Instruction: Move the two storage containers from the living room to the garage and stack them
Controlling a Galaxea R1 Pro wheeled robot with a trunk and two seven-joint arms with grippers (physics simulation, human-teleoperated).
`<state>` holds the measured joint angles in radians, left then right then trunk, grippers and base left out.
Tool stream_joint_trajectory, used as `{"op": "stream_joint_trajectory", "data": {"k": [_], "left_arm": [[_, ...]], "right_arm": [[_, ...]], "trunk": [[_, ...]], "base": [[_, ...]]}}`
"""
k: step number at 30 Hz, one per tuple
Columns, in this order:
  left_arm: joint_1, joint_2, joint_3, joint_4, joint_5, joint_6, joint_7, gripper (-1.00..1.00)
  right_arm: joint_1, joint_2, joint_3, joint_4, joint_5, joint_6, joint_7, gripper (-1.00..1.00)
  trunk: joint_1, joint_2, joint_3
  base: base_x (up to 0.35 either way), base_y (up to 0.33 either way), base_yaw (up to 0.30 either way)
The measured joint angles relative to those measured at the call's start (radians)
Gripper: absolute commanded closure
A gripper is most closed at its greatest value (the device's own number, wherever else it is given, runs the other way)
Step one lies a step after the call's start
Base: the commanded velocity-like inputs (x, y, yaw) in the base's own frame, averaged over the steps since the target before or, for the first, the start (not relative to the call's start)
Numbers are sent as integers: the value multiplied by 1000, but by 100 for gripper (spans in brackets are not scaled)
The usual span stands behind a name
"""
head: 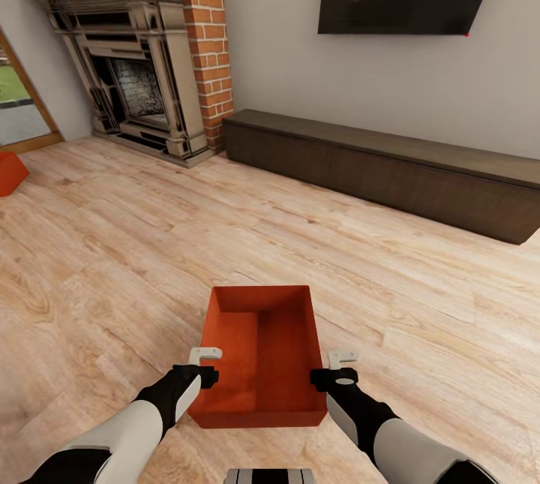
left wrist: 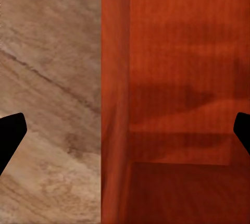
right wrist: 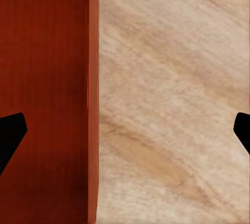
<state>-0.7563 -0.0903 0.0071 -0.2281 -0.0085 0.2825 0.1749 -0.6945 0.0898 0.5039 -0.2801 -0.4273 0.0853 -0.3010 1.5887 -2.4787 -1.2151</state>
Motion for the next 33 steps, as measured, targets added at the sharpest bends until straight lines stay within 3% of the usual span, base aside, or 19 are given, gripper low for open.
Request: {"op": "stream_joint_trajectory", "data": {"k": [16,19,25,33], "left_arm": [[0,0,0,0,0,0,0,-100],[0,0,0,0,0,0,0,-100],[0,0,0,0,0,0,0,-100],[0,0,0,0,0,0,0,-100]], "right_arm": [[0,7,0,0,-1,0,0,-100],[0,7,0,0,-1,0,0,-100],[0,7,0,0,-1,0,0,-100],[0,7,0,0,-1,0,0,-100]], "trunk": [[0,0,0],[11,-21,-9],[14,-22,-33],[14,-22,-33]], "base": [[0,0,0],[0,0,0],[0,0,0],[0,0,0]]}}
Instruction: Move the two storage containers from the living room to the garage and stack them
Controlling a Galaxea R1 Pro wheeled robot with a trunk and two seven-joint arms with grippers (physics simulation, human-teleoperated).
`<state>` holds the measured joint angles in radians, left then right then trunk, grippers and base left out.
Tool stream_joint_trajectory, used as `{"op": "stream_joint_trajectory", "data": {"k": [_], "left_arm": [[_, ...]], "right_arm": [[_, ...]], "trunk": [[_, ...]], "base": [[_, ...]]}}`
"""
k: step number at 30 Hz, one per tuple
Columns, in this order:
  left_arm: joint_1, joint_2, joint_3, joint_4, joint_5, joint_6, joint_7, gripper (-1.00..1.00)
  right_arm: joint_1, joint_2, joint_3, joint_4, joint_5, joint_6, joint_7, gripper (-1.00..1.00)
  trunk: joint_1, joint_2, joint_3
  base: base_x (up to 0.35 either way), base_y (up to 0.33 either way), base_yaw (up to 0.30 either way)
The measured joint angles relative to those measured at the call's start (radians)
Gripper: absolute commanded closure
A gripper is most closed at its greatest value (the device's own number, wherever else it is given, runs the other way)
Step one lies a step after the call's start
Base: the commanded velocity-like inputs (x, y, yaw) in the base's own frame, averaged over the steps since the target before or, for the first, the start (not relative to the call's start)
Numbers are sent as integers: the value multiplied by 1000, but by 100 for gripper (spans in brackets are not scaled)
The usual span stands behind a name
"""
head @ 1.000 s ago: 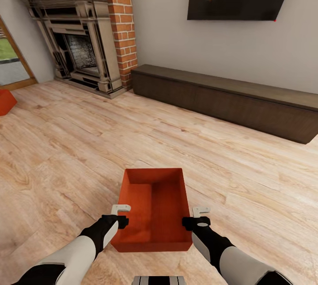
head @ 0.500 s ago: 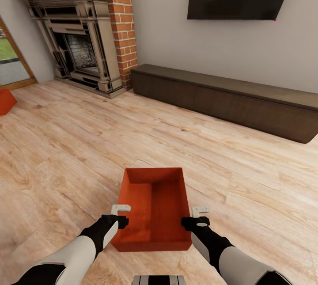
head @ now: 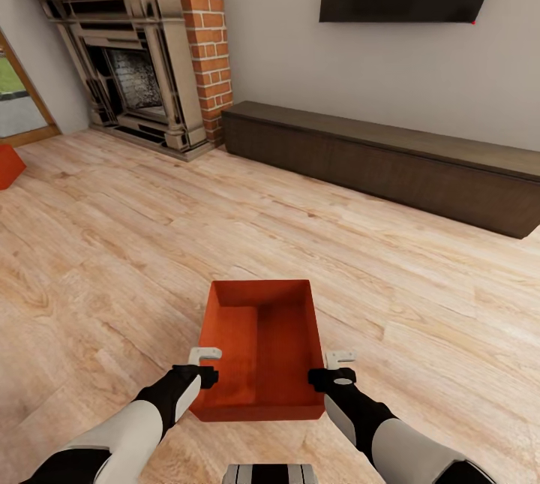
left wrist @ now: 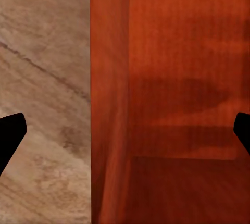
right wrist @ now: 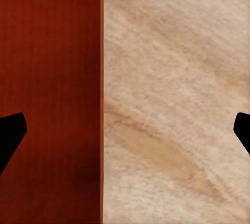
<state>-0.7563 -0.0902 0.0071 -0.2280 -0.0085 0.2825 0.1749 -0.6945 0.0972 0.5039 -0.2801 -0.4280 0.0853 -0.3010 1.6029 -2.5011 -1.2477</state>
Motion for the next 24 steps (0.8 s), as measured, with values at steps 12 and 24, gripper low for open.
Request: {"op": "stream_joint_trajectory", "data": {"k": [12,24], "left_arm": [[0,16,0,0,1,0,0,-100],[0,23,0,-2,1,0,0,-100]], "right_arm": [[0,-1,0,0,0,0,0,-100],[0,5,0,0,0,0,0,-100]], "trunk": [[0,0,0],[0,0,0]], "base": [[0,0,0],[0,0,0]]}}
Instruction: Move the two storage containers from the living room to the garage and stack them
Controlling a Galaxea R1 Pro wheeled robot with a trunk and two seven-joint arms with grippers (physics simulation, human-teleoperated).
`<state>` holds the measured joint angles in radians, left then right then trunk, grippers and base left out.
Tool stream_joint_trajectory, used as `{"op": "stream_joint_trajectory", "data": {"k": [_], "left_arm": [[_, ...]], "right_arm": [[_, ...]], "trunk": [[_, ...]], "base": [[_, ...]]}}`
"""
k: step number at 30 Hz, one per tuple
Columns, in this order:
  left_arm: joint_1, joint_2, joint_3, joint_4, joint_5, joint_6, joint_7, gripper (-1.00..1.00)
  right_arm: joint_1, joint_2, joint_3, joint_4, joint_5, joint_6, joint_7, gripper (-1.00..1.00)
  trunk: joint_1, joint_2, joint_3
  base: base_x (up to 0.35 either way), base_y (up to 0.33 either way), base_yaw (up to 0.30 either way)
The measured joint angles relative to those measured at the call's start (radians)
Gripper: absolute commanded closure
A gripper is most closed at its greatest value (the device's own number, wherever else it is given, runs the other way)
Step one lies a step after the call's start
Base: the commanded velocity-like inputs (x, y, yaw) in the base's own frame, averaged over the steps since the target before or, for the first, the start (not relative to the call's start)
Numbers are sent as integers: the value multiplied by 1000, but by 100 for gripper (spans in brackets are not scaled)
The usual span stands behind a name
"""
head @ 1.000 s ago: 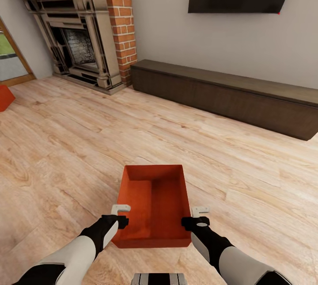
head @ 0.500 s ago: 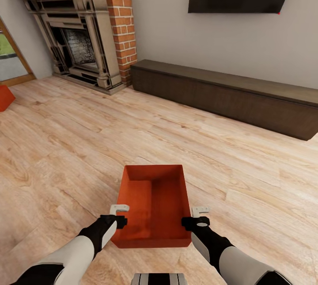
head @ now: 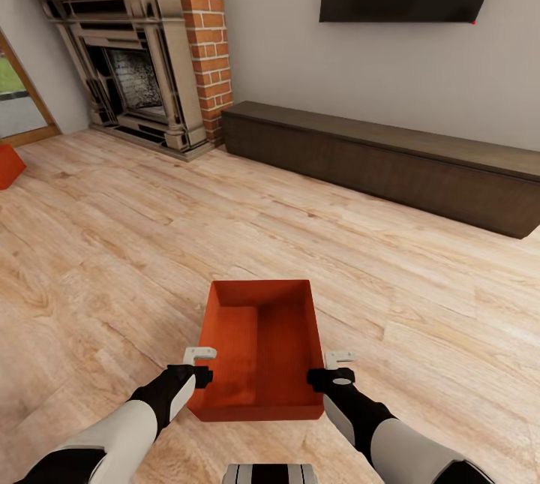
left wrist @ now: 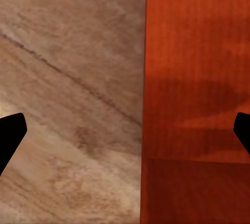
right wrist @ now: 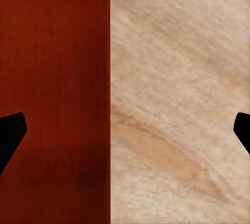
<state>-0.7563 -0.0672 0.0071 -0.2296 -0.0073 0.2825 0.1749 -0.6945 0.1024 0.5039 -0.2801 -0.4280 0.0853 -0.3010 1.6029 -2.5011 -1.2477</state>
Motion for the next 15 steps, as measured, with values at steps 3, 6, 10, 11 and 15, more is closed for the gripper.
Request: {"op": "stream_joint_trajectory", "data": {"k": [3,6,10,11,15], "left_arm": [[0,0,0,0,0,0,0,-100],[0,0,0,0,0,0,0,-100],[0,0,0,0,0,0,0,-100],[0,0,0,0,0,0,0,-100],[0,0,0,-1,-1,0,0,-100]], "right_arm": [[0,1,0,0,0,0,0,-100],[0,1,0,0,0,0,0,-100],[0,2,-1,0,0,0,0,-100],[0,1,0,0,0,0,0,-100],[0,2,0,0,0,0,0,-100]], "trunk": [[0,0,0],[0,0,0],[0,0,0],[0,0,0],[0,0,0]], "base": [[0,0,0],[0,0,0],[0,0,0],[0,0,0],[0,0,0]]}}
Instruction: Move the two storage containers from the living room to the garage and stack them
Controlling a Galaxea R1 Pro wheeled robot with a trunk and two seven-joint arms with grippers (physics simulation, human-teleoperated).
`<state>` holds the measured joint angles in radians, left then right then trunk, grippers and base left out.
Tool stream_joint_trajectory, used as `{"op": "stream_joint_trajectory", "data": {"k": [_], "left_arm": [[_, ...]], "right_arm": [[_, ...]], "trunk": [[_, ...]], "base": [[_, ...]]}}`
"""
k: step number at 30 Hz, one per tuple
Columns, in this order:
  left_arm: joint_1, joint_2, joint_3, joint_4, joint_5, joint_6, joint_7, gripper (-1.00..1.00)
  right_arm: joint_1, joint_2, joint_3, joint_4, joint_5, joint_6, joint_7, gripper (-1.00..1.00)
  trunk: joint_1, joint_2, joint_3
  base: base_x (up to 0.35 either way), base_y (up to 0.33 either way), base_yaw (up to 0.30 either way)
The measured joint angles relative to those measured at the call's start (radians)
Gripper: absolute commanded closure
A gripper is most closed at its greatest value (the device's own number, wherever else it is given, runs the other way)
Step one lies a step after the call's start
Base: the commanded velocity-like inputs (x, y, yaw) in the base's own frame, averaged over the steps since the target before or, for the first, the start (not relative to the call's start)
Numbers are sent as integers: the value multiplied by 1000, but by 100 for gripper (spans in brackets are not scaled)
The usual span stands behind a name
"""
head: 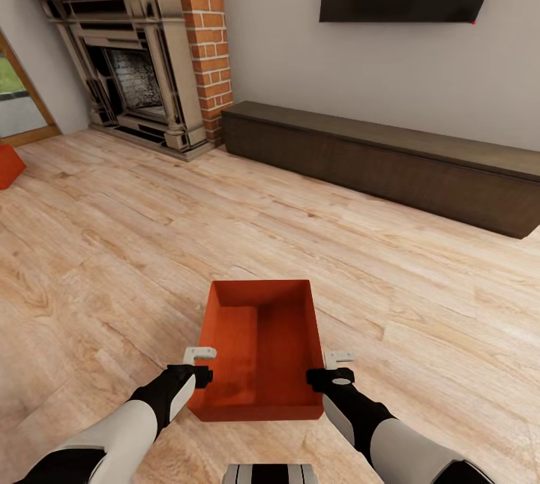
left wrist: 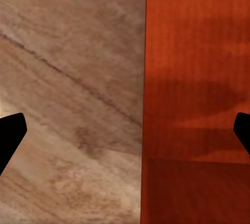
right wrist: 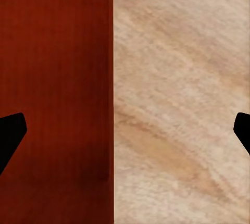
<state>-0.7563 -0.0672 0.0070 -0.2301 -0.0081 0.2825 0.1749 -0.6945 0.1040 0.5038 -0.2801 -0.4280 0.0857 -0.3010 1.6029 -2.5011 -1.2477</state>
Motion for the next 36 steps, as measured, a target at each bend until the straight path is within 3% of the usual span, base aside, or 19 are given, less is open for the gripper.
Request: {"op": "stream_joint_trajectory", "data": {"k": [17,18,19,22,23,36], "left_arm": [[0,2,1,0,0,0,2,-100],[0,2,1,0,0,-1,2,-100],[0,2,1,0,0,-1,2,100],[0,2,0,1,0,-1,2,100],[0,1,1,1,19,-3,-3,100],[0,0,2,1,24,1,-4,100]], "right_arm": [[0,1,-1,0,-1,0,0,-100],[0,1,-1,0,-1,0,0,100],[0,0,-1,0,-1,0,0,100],[0,0,-1,0,-3,-1,1,100],[0,1,4,-1,-13,-1,6,100],[0,0,6,-1,-11,-1,6,100]], "trunk": [[0,0,0],[0,0,0],[0,0,0],[0,0,0],[0,0,0],[0,0,0]], "base": [[0,0,0],[0,0,0],[0,0,0],[0,0,0],[0,0,0],[0,0,0]]}}
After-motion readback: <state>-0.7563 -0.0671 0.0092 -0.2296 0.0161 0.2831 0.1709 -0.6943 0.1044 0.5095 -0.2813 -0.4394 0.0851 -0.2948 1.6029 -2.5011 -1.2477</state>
